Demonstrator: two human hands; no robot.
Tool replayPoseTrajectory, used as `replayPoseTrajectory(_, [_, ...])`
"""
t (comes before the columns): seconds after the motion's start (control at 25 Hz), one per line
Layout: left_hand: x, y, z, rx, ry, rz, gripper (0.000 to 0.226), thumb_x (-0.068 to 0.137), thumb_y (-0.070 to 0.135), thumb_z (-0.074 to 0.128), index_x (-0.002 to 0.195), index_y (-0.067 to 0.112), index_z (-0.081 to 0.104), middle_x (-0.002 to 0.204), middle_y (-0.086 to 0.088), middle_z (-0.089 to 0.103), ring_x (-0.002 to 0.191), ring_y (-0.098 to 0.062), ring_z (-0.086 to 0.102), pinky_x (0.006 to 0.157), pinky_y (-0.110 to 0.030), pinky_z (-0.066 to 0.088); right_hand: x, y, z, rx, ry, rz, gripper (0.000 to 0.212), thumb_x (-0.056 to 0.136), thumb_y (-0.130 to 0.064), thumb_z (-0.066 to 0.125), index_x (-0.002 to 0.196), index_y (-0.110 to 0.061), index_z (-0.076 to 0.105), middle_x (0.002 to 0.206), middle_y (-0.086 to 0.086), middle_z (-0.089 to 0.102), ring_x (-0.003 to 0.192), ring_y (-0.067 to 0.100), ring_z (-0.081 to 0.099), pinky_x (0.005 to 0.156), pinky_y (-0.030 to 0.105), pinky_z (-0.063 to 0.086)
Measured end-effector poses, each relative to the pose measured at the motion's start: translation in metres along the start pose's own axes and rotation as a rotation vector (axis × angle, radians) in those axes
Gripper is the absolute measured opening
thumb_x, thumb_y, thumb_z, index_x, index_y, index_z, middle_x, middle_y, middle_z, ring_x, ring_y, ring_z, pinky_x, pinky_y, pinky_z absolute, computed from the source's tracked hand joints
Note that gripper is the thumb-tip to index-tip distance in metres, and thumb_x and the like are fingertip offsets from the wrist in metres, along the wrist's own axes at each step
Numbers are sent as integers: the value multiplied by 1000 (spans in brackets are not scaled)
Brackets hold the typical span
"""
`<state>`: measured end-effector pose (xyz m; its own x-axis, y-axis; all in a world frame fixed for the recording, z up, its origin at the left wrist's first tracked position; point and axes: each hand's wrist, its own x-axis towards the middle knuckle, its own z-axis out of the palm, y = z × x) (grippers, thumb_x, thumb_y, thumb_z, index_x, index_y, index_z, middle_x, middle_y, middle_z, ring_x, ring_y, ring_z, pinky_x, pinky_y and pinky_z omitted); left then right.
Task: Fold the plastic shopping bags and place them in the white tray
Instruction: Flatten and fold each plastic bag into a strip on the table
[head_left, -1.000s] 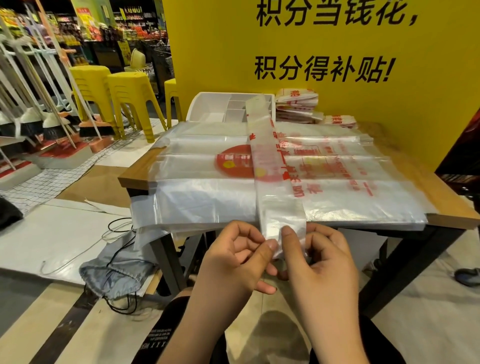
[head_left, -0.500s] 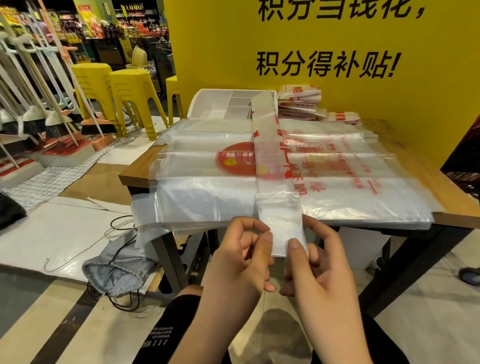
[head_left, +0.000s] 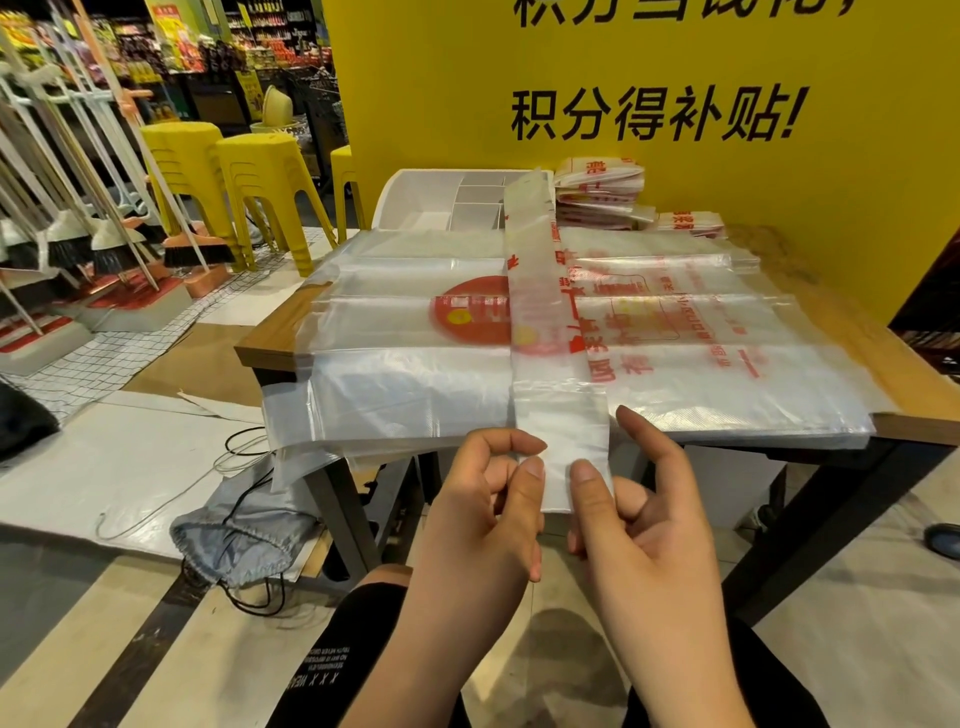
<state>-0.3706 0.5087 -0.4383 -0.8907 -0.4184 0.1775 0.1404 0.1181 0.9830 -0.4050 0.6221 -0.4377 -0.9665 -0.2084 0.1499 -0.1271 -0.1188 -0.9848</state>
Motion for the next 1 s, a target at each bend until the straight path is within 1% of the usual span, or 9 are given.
replayPoseTrajectory(0.2, [1,6,-1,-42,4,-44,8,103,20,52,105,24,58,59,0,53,41,-14,42,47,-22,37,3,-4,-3,168,-49,106,45,95,-20,60,132,-44,51,56,12,56,44,17,42,46,25,38])
replayPoseTrajectory(0.4, [0,10,-3,-77,13,-82,8,102,19,53,105,21,60,63,-7,54,42,-13,42,46,-20,37,3,-2,-2,255,-86,155,44,98,-18,54,132,-46,52,51,10,54,46,19,45,57,28,46])
replayPoseTrajectory(0.48, [-1,10,-6,-39,-20,-75,7,101,24,54,105,24,60,61,-4,54,44,-14,44,48,-22,38,3,-5,-4,218,-82,157,45,98,-16,56,132,-46,52,53,13,56,45,18,43,53,26,43])
replayPoseTrajectory(0.6, [-4,15,-32,114,-270,18,26,95,50,57,119,40,59,78,7,59,64,-11,57,61,-29,48,3,-12,-8,213,-75,164,44,98,-17,57,131,-46,52,56,16,58,41,18,41,44,23,37])
replayPoseTrajectory(0.68, [-1,17,-54,357,-367,194,43,93,41,63,135,43,51,111,10,58,94,-14,62,75,-33,53,1,-15,-9,230,-69,162,44,97,-17,57,131,-44,51,56,18,59,39,18,40,43,23,37])
replayPoseTrajectory(0.72, [4,14,-61,497,-332,311,49,92,29,67,137,41,50,126,13,52,108,-15,59,80,-30,53,-1,-17,-8,234,-67,165,44,97,-18,57,131,-44,50,57,19,59,38,18,40,43,24,38])
replayPoseTrajectory(0.8, [17,9,-61,732,-141,487,53,89,16,71,134,37,55,137,16,45,121,-7,53,87,-24,51,-5,-20,-6,252,-70,168,43,96,-18,57,130,-44,51,57,21,60,38,18,40,44,24,40])
replayPoseTrajectory(0.88, [30,4,-51,829,38,609,42,86,12,74,124,25,66,130,9,56,121,-10,53,92,-29,50,-9,-23,-2,279,-78,184,43,95,-18,58,129,-43,52,58,22,60,37,18,40,44,23,41])
replayPoseTrajectory(1.0, [43,-6,-44,795,121,740,23,86,3,72,107,13,74,114,2,67,110,-18,59,97,-26,45,-12,-27,2,304,-107,189,47,89,-26,59,132,-42,49,60,22,61,36,20,41,42,24,40])
